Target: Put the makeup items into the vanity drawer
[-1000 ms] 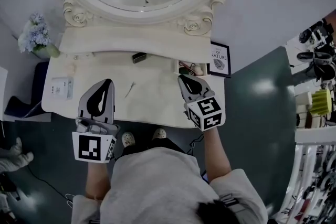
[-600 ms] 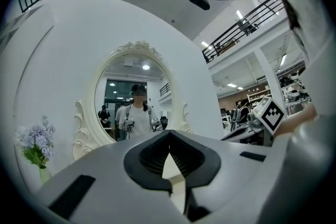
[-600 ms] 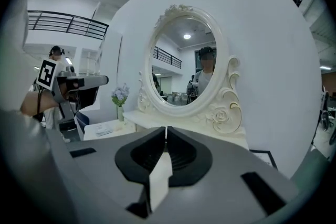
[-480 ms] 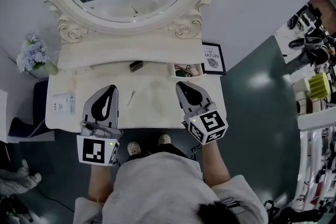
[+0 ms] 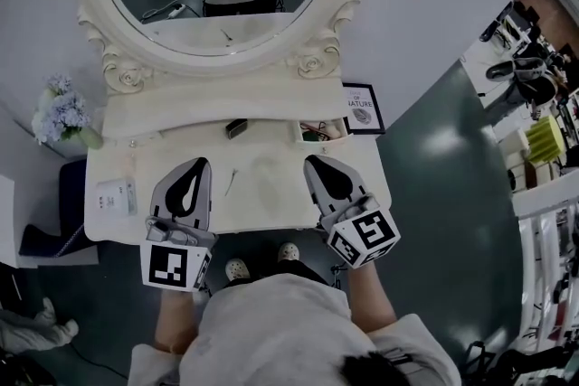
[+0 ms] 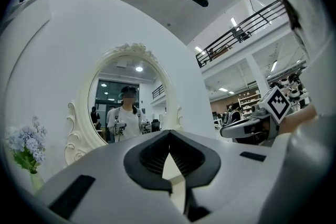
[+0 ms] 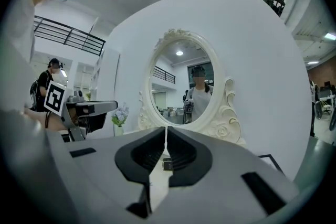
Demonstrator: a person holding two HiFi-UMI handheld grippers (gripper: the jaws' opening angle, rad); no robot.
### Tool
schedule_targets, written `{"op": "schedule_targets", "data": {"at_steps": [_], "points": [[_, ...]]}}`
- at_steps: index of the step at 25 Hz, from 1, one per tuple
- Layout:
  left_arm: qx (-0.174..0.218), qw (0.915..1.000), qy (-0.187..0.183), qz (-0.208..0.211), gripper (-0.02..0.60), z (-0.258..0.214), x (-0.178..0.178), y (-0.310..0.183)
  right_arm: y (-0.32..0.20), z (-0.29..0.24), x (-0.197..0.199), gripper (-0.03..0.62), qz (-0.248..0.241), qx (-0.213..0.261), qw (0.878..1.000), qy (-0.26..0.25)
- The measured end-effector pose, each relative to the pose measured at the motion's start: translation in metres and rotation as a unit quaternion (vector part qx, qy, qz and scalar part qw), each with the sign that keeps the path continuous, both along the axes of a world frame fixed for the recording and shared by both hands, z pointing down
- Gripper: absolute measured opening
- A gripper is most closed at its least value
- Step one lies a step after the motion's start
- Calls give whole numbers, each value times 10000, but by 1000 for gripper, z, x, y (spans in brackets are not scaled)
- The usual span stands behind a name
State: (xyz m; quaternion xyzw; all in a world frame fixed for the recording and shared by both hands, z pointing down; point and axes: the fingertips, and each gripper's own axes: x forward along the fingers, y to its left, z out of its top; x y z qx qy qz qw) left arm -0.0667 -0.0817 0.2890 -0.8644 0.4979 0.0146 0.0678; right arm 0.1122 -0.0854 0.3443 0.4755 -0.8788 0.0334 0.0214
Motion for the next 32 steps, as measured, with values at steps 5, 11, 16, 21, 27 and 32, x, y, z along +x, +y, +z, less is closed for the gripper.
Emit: {"op": "schedule_targets", "data": {"at_steps": [5,11,16,21,27,32], "points": [[11,10000,25,93,14,-2,-7,4,11,-12,-10,26,27,184,9997,-153],[94,9998,36,182,14,-7,-14,11,25,-25,-19,26,105,380,9987,-332],[124,9997,39,226,14,-8,-21,18,34,-33,-24,26,171,519,9977,-413],[155,9995,51,277,14,-11,-26,21,40,-37,-31,26,193,569,9972,-437],[210,9992,81,316,14,-12,-33,26,47,-41,-40,26,199,663,9967,-436],[230,9992,74,314,14,-14,-38,29,50,-46,-45,26,217,753,9960,-432]]}}
